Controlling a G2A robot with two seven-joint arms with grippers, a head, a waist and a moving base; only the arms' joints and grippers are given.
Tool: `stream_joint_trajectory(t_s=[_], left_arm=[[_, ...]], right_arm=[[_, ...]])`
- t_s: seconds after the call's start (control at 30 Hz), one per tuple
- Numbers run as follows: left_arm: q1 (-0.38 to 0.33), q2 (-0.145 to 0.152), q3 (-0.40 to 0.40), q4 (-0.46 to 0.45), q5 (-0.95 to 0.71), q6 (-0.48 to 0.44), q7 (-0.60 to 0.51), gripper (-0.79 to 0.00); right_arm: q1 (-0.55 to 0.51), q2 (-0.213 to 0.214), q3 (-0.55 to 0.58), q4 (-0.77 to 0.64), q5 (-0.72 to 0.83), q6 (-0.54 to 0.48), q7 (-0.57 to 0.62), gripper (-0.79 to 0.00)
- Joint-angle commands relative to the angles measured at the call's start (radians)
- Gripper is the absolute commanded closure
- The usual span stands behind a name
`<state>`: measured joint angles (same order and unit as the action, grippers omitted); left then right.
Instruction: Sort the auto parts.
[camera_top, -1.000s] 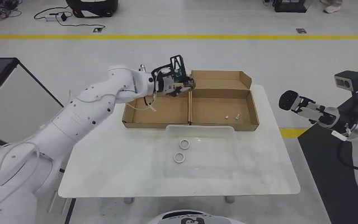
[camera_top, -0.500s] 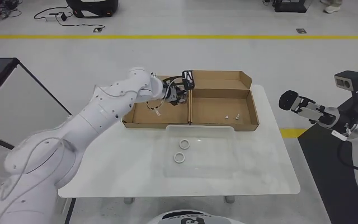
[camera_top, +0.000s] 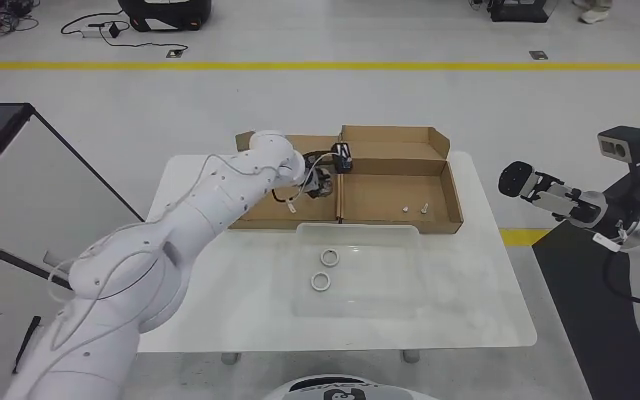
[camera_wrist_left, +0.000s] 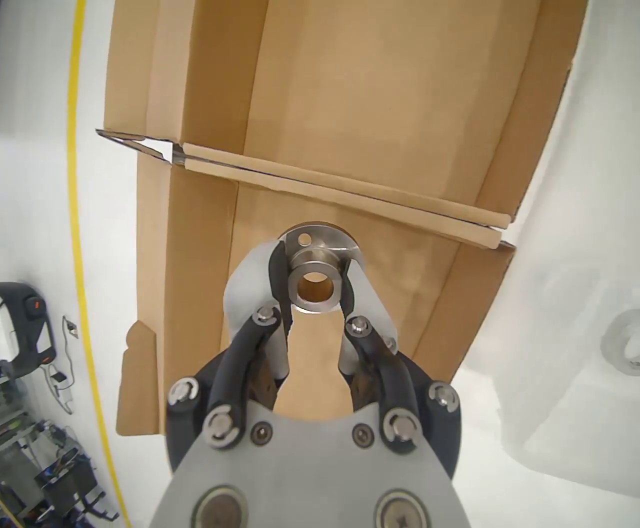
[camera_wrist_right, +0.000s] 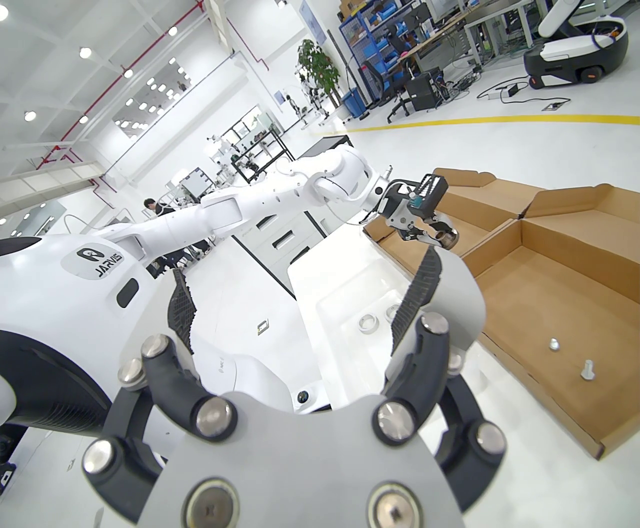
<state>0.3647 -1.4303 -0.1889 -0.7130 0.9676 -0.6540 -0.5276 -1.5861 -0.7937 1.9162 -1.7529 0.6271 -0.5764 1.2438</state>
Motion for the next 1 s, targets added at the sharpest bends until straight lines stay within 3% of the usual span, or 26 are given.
stream_joint_trajectory(t_s=[0.0, 0.33, 0.6, 0.63, 0.67, 0.73, 0.83, 0.87, 0.97], left_arm=[[0.003, -0.020, 0.006, 0.033, 0.022, 0.008, 0.008, 0.000], [0.023, -0.112, 0.019, 0.183, 0.087, 0.027, 0.005, 0.000], [0.034, -0.164, 0.018, 0.282, 0.136, 0.009, 0.026, 0.000], [0.034, -0.170, 0.018, 0.291, 0.140, 0.008, 0.030, -0.083], [0.035, -0.174, 0.017, 0.302, 0.141, 0.008, 0.034, -0.095], [0.036, -0.184, 0.012, 0.321, 0.141, 0.011, 0.042, -0.200], [0.035, -0.195, 0.009, 0.344, 0.149, 0.010, 0.058, -0.714], [0.034, -0.198, 0.009, 0.352, 0.154, 0.010, 0.062, -0.785], [0.033, -0.206, 0.006, 0.374, 0.164, 0.009, 0.077, -0.785]], right_arm=[[0.000, 0.000, 0.000, 0.000, 0.000, 0.000, 0.000, -0.785], [0.000, 0.000, 0.000, 0.000, 0.000, 0.000, 0.000, -0.785], [0.000, 0.000, 0.000, 0.000, 0.000, 0.000, 0.000, -0.785], [0.000, 0.000, 0.000, 0.000, 0.000, 0.000, 0.000, -0.785], [0.000, 0.000, 0.000, 0.000, 0.000, 0.000, 0.000, -0.785], [0.000, 0.000, 0.000, 0.000, 0.000, 0.000, 0.000, -0.785], [0.000, 0.000, 0.000, 0.000, 0.000, 0.000, 0.000, -0.785], [0.000, 0.000, 0.000, 0.000, 0.000, 0.000, 0.000, -0.785], [0.000, 0.000, 0.000, 0.000, 0.000, 0.000, 0.000, -0.785]])
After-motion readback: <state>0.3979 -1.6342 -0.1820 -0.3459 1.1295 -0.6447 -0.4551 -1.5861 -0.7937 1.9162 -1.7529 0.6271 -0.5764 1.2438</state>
